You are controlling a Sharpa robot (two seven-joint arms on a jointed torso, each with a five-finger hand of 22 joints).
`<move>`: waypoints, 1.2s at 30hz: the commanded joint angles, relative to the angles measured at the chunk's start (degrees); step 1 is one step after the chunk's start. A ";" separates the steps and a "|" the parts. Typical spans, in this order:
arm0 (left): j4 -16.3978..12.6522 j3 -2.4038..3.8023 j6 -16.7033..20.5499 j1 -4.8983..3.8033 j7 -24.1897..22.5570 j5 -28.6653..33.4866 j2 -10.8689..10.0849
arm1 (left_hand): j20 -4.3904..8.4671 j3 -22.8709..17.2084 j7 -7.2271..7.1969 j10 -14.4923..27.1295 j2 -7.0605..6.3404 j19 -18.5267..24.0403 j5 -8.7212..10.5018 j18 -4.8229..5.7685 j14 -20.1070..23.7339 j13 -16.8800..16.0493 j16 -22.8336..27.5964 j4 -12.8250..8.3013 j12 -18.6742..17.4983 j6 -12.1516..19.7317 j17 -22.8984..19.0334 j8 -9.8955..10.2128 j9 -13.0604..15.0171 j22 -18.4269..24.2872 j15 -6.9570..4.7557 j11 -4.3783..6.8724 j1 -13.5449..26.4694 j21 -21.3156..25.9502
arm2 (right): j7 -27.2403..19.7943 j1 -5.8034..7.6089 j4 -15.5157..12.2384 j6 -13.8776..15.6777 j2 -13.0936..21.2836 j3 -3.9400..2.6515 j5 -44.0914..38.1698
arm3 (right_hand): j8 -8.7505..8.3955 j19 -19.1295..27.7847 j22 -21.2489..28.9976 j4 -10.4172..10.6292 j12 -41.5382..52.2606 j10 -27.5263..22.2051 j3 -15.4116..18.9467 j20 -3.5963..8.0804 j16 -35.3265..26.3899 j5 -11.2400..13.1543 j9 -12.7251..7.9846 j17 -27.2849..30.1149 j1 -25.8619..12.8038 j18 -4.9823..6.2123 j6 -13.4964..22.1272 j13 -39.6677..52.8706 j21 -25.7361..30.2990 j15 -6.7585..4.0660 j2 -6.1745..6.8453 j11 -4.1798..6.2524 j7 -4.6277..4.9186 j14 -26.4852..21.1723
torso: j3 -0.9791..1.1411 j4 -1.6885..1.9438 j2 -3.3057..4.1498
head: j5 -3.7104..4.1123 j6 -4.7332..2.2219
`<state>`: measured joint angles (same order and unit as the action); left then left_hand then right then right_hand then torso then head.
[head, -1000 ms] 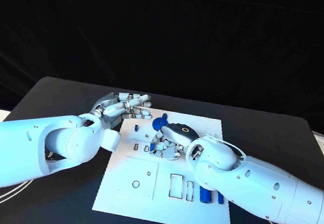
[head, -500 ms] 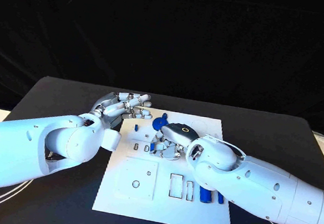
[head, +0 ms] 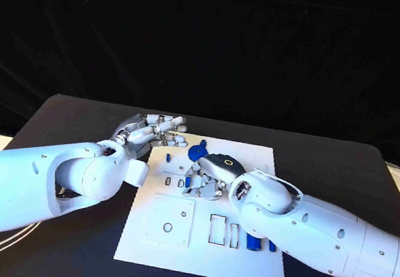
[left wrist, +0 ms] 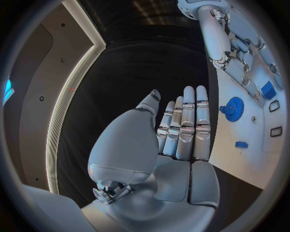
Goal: Assemble the parts on the task board
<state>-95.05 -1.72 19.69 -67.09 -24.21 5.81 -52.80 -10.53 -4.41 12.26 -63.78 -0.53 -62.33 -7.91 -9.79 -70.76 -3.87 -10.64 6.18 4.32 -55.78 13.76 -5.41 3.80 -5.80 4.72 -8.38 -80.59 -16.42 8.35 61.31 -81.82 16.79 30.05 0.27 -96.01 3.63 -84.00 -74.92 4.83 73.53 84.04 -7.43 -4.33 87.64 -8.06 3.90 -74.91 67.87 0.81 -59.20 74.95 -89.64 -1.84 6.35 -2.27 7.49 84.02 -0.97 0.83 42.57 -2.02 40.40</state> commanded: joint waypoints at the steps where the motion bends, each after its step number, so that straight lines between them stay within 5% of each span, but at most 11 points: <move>1: -0.02 0.03 -1.25 -0.03 -0.47 0.09 0.11 | -0.26 0.08 -0.04 0.13 0.06 -0.12 0.27 -0.67 0.21 0.01 0.19 -0.23 -0.38 0.31 0.06 0.27 0.03 0.09 0.06 -0.12 -0.41 0.25 | 0.38 -0.25 -0.28 2.44 0.13 0.16 -0.72 | -0.04 -5.35 -14.06 -0.02 -0.35 0.35 0.36 -0.36 -0.34 0.36 -0.09 -9.36 -0.24 -0.56 0.36 6.35 0.11 0.35 0.25 -0.33 0.04 4.81 | 0.05 0.00 0.01 | 0.03 0.02; 12: 0.35 0.03 -1.78 -0.02 -0.28 0.02 0.12 | -0.19 -0.06 -0.36 -0.22 0.20 -0.20 0.29 -0.72 0.09 -0.03 0.24 -0.33 -0.27 -0.05 0.20 0.12 0.10 0.12 -0.06 0.10 -0.46 0.23 | -4.37 -0.41 -4.11 10.85 3.18 -0.26 0.60 | 0.28 -5.56 -14.39 0.10 0.12 0.48 0.86 -0.46 -0.16 -0.13 0.08 -9.76 0.68 -0.64 0.36 6.51 -0.04 0.39 0.04 -0.33 0.01 4.90 | 0.09 -0.01 -0.02 | 0.08 0.07; 15: 0.73 0.03 -2.10 -0.02 0.44 -1.08 0.09 | 0.56 -0.60 -1.55 -1.57 0.56 -1.74 0.29 -0.86 -2.04 -0.05 -0.47 -0.52 -0.18 -1.53 1.02 -0.35 0.21 -0.18 -1.01 1.03 -0.59 -0.61 | -9.98 -0.27 -5.77 9.99 5.35 -0.99 4.69 | 0.31 -5.50 -14.29 0.12 -0.21 0.37 1.15 -0.47 -0.22 0.06 0.10 -9.65 0.90 -0.61 0.38 6.31 0.00 0.39 0.21 -0.33 0.03 4.87 | 0.02 -0.07 -0.13 | 0.20 -0.08; 20: 2.11 0.03 -3.42 -0.03 4.88 -6.93 0.07 | 3.75 -0.36 -2.95 -6.41 -0.04 -10.67 0.38 -0.77 -14.08 -0.44 -7.18 0.35 0.78 -4.35 5.76 -0.90 0.33 -2.74 -4.14 3.17 1.06 -6.30 | -16.80 0.61 -9.93 6.49 10.32 -2.27 12.04 | 0.23 -5.33 -14.03 -0.06 -0.69 0.11 1.72 -0.53 -0.31 0.06 0.09 -9.52 1.90 -0.55 0.78 6.02 0.13 0.47 0.36 -0.44 0.16 4.83 | 0.15 -0.15 -0.27 | 0.01 -0.16; 21: 2.48 0.03 -3.76 -0.04 6.68 -8.82 0.10 | 4.52 -0.20 -3.57 -8.28 -0.34 -13.47 0.30 -0.59 -15.61 -0.74 -10.73 0.73 1.22 -4.99 8.15 -0.94 0.36 -3.80 -5.11 4.08 1.58 -8.44 | -17.34 1.01 -10.88 5.39 11.57 -2.44 13.50 | 0.23 -4.93 -13.40 -0.08 -1.45 -0.21 2.20 -0.56 -0.58 0.05 0.10 -8.99 2.10 -0.39 0.89 5.60 0.43 0.50 0.67 -0.47 0.19 4.70 | 0.19 -0.13 -0.31 | 0.05 -0.18; 23: 3.04 0.03 -3.73 -0.05 12.04 -13.26 0.16 | 6.18 -0.19 -4.77 -13.22 -1.05 -17.15 0.35 -0.31 -16.44 -2.04 -34.28 1.56 2.33 -5.58 28.72 -0.33 0.30 -6.59 -6.51 5.26 2.16 -13.27 | -17.84 1.96 -12.64 3.56 14.20 -2.69 16.47 | 0.26 -4.58 -12.85 -0.21 -2.15 -0.52 2.76 -0.59 -0.77 0.03 0.12 -8.69 2.80 -0.25 1.03 5.20 0.69 0.53 0.76 -0.50 0.22 4.61 | 0.28 -0.20 -0.55 | 0.01 -0.07; 25: 3.44 0.04 -4.21 -0.08 17.38 -17.00 0.19 | 6.44 -0.38 -4.63 -14.53 -1.05 -17.53 0.33 0.01 -16.94 -3.26 -48.31 2.00 3.33 -4.82 42.94 0.19 0.30 -9.50 -6.55 5.38 2.36 -16.60 | -17.95 2.68 -13.82 2.73 16.27 -2.81 18.55 | 0.34 -4.56 -12.82 -0.39 -2.21 -0.55 2.89 -0.59 -0.80 -0.17 0.17 -8.69 3.51 -0.24 0.98 5.13 0.72 0.52 0.46 -0.47 0.20 4.61 | 0.29 -0.38 -0.86 | 0.03 0.10; 27: 4.07 0.06 -5.67 -0.21 24.27 -22.07 0.37 | 6.72 0.58 -5.48 -16.20 -1.75 -18.65 0.31 1.66 -16.97 -7.55 -62.03 2.89 8.50 -4.62 56.82 -0.96 0.91 -22.31 -7.07 6.21 3.51 -28.32 | -17.96 3.47 -14.98 2.58 18.86 -2.95 21.41 | 0.48 -4.56 -12.81 -0.41 -2.23 -0.55 3.00 -0.58 -0.84 -0.38 0.23 -8.64 3.87 -0.24 0.76 5.08 0.73 0.49 0.12 -0.43 0.14 4.59 | 0.30 -0.55 -1.14 | 0.02 0.26; 30: 4.75 0.25 -8.59 -0.42 32.20 -27.74 0.62 | 7.56 2.53 -5.64 -14.72 -2.19 -19.57 0.52 3.36 -17.83 -17.60 -74.10 4.96 20.59 -4.74 69.81 -4.44 2.41 -39.76 -7.32 7.29 6.04 -43.45 | -17.90 4.61 -15.16 3.26 21.54 -3.06 26.26 | 0.55 -4.62 -12.90 -0.34 -2.06 -0.46 3.06 -0.56 -0.80 -0.53 0.26 -8.73 3.99 -0.26 0.66 5.14 0.69 0.46 -0.17 -0.40 0.11 4.62 | 0.45 -0.92 -1.68 | -0.48 0.50; 34: 5.44 0.64 -13.51 -1.32 40.94 -33.84 1.10 | 7.86 3.94 -6.43 -12.61 -1.10 -20.69 0.42 4.56 -19.24 -36.47 -79.35 7.85 40.80 -4.42 76.23 -8.58 4.58 -51.64 -7.76 7.50 8.60 -52.85 | -17.76 5.75 -13.75 4.04 23.37 -3.12 30.36 | 0.73 -4.66 -12.97 -0.23 -1.99 -0.39 3.33 -0.49 -0.79 -1.58 0.34 -8.78 4.25 -0.28 0.37 5.10 0.66 0.38 -0.76 -0.30 0.02 4.64 | 0.63 -1.24 -2.20 | -0.84 0.88; 36: 6.00 0.75 -16.47 -2.31 45.71 -37.90 1.69 | 8.04 6.22 -7.33 -9.99 -1.29 -21.01 0.49 4.98 -19.24 -45.59 -79.36 9.92 50.72 -2.85 76.24 -12.89 7.17 -57.03 -7.11 7.97 9.60 -57.01 | -17.67 6.12 -12.71 4.39 24.02 -3.13 31.74 | 0.76 -4.65 -12.95 -0.21 -2.02 -0.39 3.38 -0.49 -0.80 -1.69 0.35 -8.77 4.26 -0.27 0.31 5.08 0.67 0.37 -0.81 -0.29 0.00 4.64 | 0.75 -1.29 -2.63 | -1.23 1.12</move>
<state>-89.21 -1.09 10.78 -69.05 8.74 -21.70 -51.39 -2.53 1.50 5.22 -74.29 -1.65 -83.19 -7.58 -5.71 -84.00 -47.83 -89.83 15.73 53.30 -59.12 74.95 -17.64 10.58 -62.13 -2.98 -0.50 -71.12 -72.83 -8.06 67.35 -94.98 21.59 53.91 -2.90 -70.79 4.19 -84.00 -74.92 4.74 71.50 83.63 -4.35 -4.74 87.10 -9.44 4.15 -74.93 72.02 0.81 -58.64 74.93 -89.20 -1.84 5.81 -2.68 7.66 84.02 -0.41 -0.22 40.62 -2.87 41.29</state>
